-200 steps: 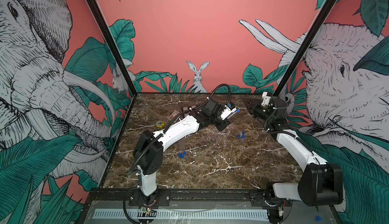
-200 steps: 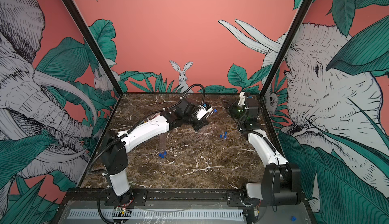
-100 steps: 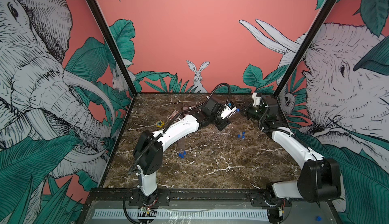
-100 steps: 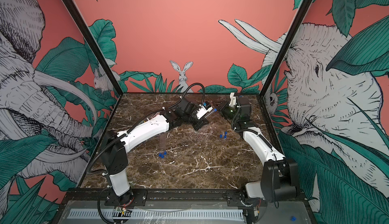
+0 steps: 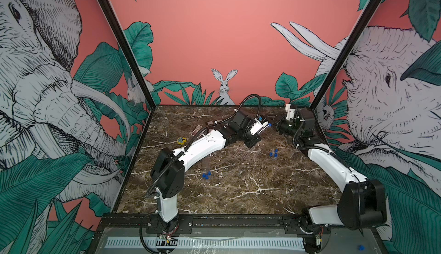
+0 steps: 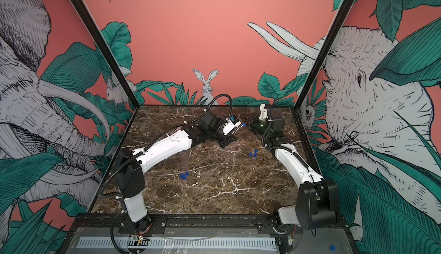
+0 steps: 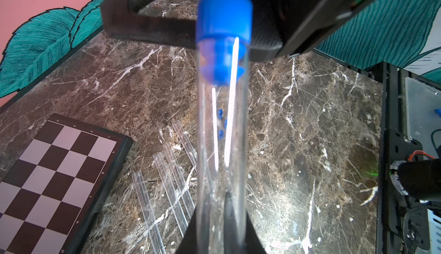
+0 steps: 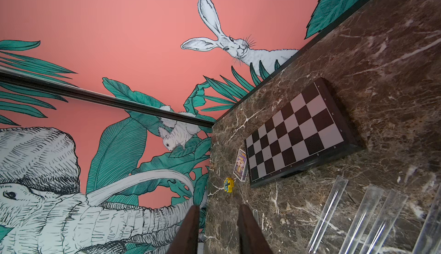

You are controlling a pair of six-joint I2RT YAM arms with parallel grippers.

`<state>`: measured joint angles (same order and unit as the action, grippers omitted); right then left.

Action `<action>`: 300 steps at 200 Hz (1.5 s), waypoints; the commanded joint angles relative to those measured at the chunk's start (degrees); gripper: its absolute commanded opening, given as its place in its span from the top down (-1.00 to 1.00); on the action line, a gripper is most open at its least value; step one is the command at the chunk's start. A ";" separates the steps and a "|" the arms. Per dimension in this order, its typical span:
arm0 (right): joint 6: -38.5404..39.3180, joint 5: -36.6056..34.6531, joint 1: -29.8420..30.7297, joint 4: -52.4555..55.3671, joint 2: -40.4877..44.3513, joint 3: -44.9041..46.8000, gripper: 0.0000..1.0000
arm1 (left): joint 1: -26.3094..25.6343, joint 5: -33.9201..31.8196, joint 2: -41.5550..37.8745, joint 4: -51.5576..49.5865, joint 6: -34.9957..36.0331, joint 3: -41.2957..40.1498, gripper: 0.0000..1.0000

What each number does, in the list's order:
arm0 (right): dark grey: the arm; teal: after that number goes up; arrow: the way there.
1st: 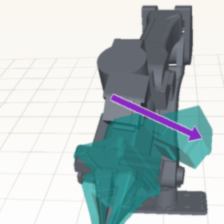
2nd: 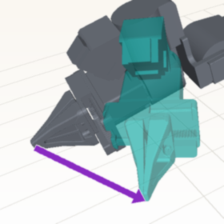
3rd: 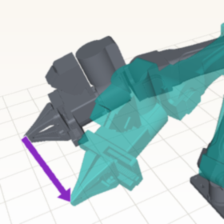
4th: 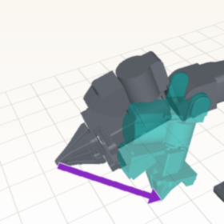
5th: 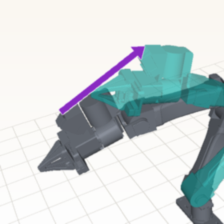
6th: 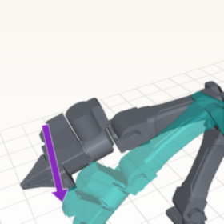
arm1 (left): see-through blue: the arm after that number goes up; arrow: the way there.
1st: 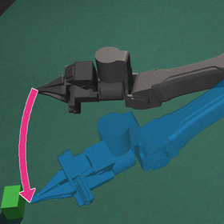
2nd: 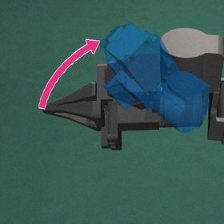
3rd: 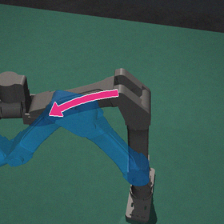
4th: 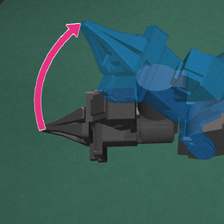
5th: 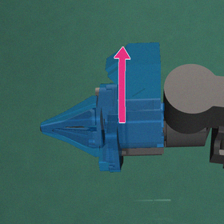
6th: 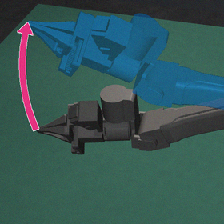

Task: Remove stoppers from test tubes
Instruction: Open the stopper on the test tube.

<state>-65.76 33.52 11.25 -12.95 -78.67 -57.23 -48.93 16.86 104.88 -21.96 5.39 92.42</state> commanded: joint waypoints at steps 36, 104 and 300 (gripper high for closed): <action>-1.70 0.67 0.96 -2.25 1.36 -2.16 0.52 | 0.15 0.06 -0.86 -0.80 -0.91 2.66 1.00; -1.48 0.58 0.93 -1.72 1.68 -2.45 0.53 | 0.24 0.14 -0.52 -0.90 -1.12 2.95 1.00; -1.17 0.28 2.13 -1.99 0.92 -2.44 0.65 | 0.24 -0.06 -0.38 -0.90 -1.41 3.20 1.00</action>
<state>-65.80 33.71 12.97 -12.97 -78.37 -57.98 -48.93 16.84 104.97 -22.94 4.93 93.73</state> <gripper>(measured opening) 0.179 0.161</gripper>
